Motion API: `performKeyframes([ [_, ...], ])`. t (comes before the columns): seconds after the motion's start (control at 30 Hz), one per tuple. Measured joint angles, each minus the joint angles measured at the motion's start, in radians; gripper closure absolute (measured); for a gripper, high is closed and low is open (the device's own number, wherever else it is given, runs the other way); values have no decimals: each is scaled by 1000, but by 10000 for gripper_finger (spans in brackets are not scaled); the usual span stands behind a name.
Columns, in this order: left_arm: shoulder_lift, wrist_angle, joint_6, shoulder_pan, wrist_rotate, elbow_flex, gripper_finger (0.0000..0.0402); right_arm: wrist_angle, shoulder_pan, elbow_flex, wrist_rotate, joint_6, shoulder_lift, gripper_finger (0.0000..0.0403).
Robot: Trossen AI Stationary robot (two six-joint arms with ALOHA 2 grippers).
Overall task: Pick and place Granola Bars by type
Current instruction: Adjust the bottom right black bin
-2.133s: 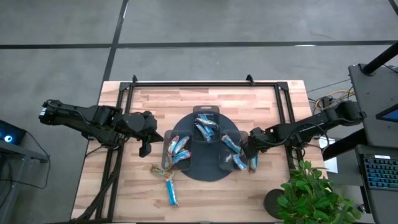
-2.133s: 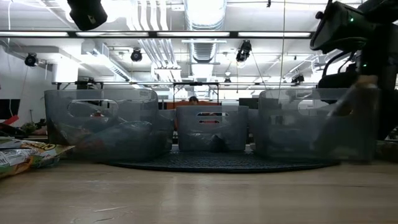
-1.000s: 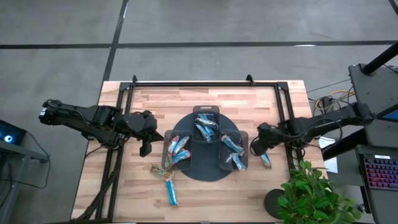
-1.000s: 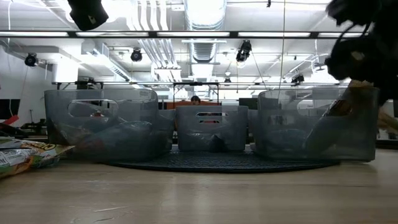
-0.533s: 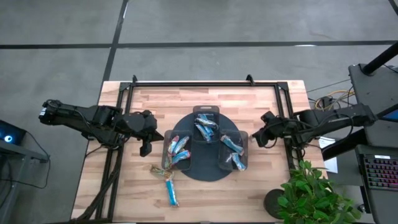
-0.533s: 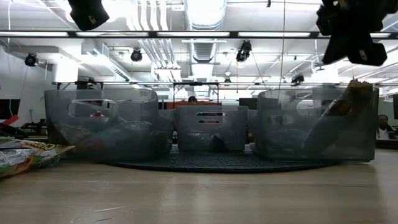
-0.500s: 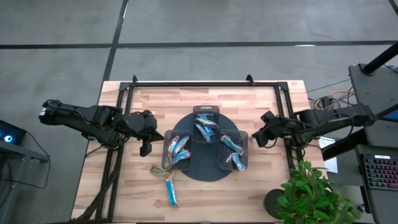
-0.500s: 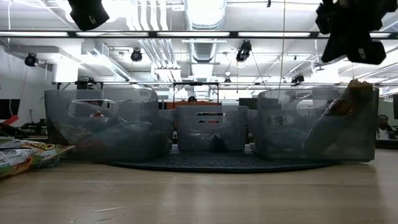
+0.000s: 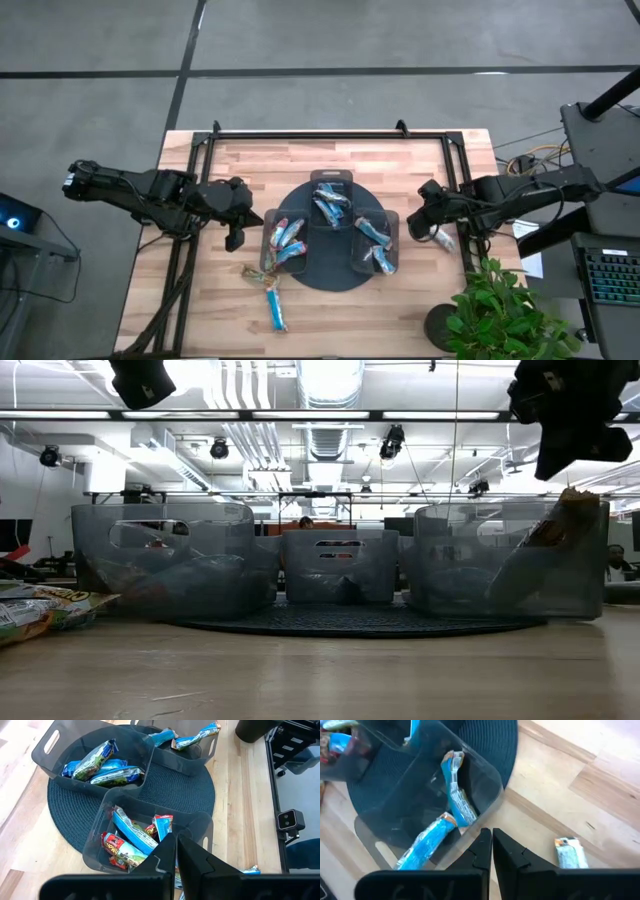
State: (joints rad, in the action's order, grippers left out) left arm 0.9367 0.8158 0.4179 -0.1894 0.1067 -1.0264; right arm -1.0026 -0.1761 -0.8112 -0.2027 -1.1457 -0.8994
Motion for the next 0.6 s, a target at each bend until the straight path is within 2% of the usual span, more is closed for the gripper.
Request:
performKeyframes([
  [0.2, 0, 0, 1, 0, 0, 0, 402, -9, -1, 2, 33, 53, -23, 394],
  [0.33, 0, 0, 1, 0, 0, 0, 402, -42, -1, 0, 132, 146, -34, 386],
  [0.47, 0, 0, 0, 0, 0, 0, 402, -169, -1, -21, 228, 207, -38, 346],
  [0.6, 0, 0, -1, 0, 8, 0, 402, -281, 0, -48, 235, 252, -37, 287],
])
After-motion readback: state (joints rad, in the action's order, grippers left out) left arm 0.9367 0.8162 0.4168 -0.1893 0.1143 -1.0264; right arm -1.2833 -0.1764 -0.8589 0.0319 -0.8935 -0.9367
